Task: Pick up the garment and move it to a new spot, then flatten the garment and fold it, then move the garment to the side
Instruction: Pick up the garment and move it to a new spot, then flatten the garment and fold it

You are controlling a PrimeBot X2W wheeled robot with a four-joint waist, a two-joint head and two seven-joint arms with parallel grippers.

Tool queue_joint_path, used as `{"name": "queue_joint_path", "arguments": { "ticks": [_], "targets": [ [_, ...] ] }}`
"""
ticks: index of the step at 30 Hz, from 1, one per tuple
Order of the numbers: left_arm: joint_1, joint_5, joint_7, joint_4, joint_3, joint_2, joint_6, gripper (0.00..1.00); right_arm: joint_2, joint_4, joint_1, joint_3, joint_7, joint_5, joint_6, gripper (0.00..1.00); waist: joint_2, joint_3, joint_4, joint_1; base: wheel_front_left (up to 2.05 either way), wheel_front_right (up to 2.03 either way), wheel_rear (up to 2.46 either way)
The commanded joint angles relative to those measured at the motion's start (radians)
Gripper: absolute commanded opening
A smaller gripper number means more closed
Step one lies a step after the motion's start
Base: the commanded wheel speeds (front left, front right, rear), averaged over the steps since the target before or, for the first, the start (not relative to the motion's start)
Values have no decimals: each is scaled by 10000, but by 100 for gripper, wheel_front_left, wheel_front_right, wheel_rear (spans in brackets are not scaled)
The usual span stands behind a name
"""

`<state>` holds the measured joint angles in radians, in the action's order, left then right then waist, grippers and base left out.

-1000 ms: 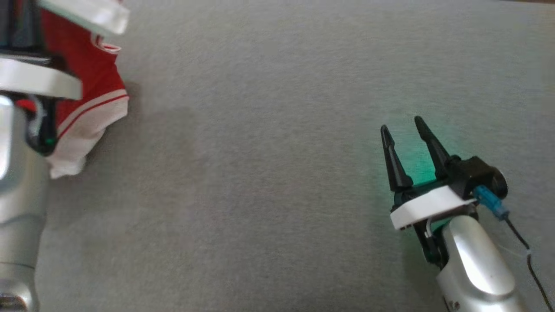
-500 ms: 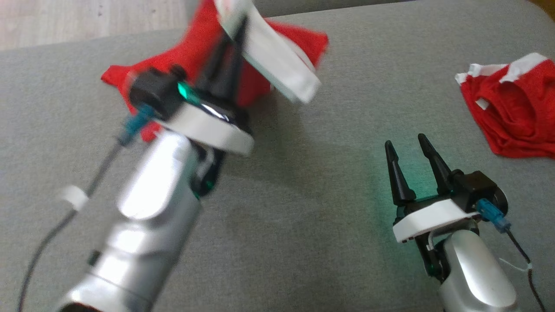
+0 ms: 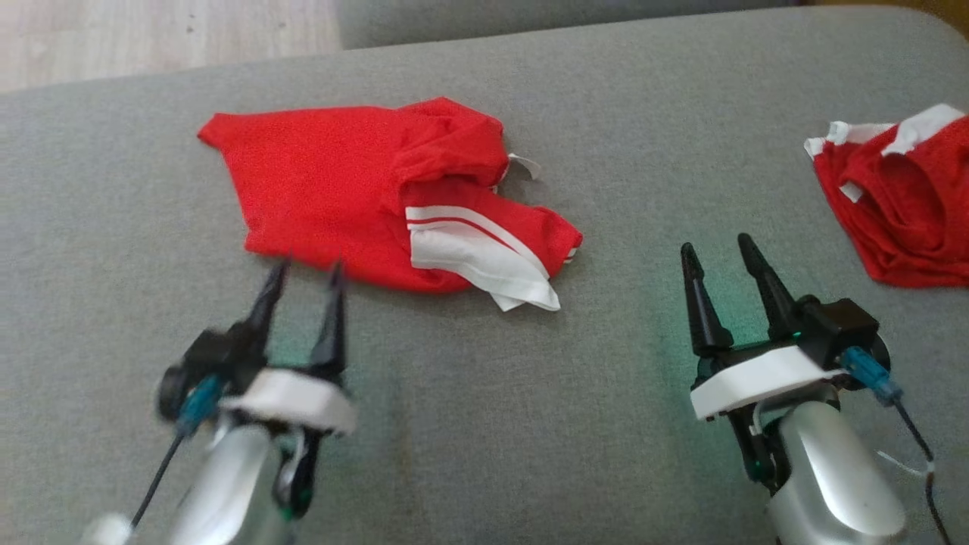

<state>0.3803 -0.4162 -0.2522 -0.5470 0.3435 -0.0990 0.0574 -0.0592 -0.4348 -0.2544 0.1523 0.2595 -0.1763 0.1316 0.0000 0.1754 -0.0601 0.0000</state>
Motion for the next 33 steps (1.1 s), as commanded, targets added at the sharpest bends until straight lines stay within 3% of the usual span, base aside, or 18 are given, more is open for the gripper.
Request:
{"name": "queue_joint_path", "arguments": {
  "ticks": [1, 5, 14, 18, 22, 28, 33],
  "targets": [
    [-126, 376, -93, 573, -630, -324, -143, 100, 88, 304, -150, 118, 22, -59, -9, 100, 0, -133, 117, 0, 0, 0, 0],
    [-1633, 1528, -94, 1715, -1844, -354, -421, 100, 88, 332, 110, -86, 22, -80, -9, 100, 0, -471, 327, 0, 0, 0, 0],
    [-3542, 2625, -94, 2704, -2883, 254, -216, 100, 89, -45, 707, 65, 22, -157, -9, 100, 0, -867, 527, 0, 0, 0, 0],
    [-3537, 2797, -95, 2715, -2942, 399, -12, 100, 89, -90, 631, 278, 22, -73, -9, 100, 0, -733, 725, 0, 0, 0, 0],
    [-3386, 2854, -95, 2673, -2831, 462, 131, 100, 89, -10, 252, 1151, 22, -327, -9, 100, 0, -522, 1097, 0, 0, 0, 0],
    [-3164, 2541, -95, 2505, -2320, 484, 185, 100, 89, -270, -774, 2544, 22, -564, -9, 100, 0, -93, 2026, 0, 0, 0, 0],
    [-3059, 2358, -95, 2411, -1977, 485, 134, 100, 89, -993, -1467, 2938, 22, -479, -9, 100, 0, 156, 2740, 0, 0, 0, 0]
  ]
}}
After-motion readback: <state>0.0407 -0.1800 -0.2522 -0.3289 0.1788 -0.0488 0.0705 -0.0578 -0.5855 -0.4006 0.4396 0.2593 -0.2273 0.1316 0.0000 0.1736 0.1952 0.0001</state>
